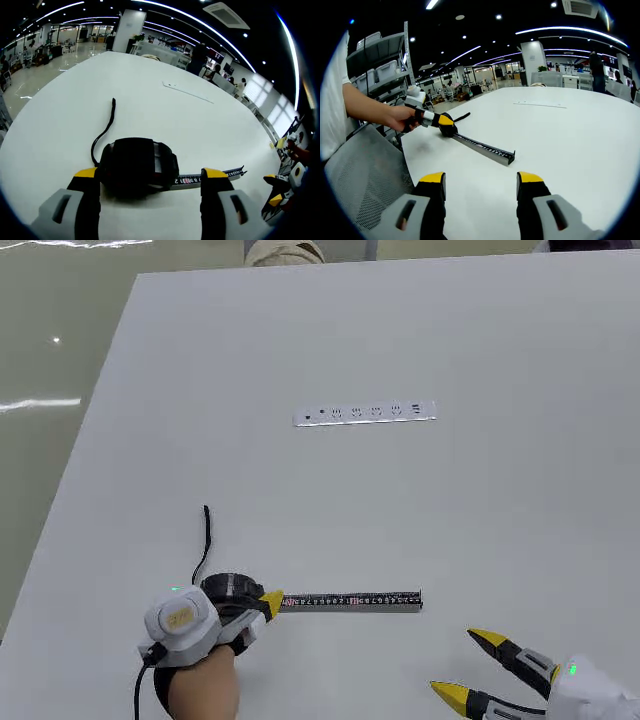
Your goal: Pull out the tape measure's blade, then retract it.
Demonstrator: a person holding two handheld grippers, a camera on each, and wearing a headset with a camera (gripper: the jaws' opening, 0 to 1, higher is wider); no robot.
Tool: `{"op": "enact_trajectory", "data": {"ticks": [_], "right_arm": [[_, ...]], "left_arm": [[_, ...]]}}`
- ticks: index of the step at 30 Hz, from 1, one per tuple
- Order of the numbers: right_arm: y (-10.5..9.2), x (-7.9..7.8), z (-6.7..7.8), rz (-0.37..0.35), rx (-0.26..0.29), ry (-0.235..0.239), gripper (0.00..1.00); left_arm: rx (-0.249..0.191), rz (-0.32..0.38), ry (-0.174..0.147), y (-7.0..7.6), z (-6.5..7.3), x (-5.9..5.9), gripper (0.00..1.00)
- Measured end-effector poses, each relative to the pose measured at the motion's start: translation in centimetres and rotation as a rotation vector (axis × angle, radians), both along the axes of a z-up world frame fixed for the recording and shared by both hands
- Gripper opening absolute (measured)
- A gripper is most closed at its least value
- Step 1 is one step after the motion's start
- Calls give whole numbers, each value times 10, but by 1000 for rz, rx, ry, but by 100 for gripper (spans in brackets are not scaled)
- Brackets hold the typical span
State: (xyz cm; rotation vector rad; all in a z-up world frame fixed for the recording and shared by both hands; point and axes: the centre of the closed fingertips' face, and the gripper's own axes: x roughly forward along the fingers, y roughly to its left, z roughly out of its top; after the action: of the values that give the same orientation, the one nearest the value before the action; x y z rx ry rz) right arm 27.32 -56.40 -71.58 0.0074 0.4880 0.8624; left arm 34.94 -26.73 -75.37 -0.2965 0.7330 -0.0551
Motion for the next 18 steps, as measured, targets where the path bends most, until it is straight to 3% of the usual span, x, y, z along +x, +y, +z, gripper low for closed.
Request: {"op": "enact_trajectory", "data": {"ticks": [18], "right_arm": [[2, 10, 0, 42, 24, -10, 56]], "left_arm": [[25, 54, 14, 2, -2, 2, 81]]}}
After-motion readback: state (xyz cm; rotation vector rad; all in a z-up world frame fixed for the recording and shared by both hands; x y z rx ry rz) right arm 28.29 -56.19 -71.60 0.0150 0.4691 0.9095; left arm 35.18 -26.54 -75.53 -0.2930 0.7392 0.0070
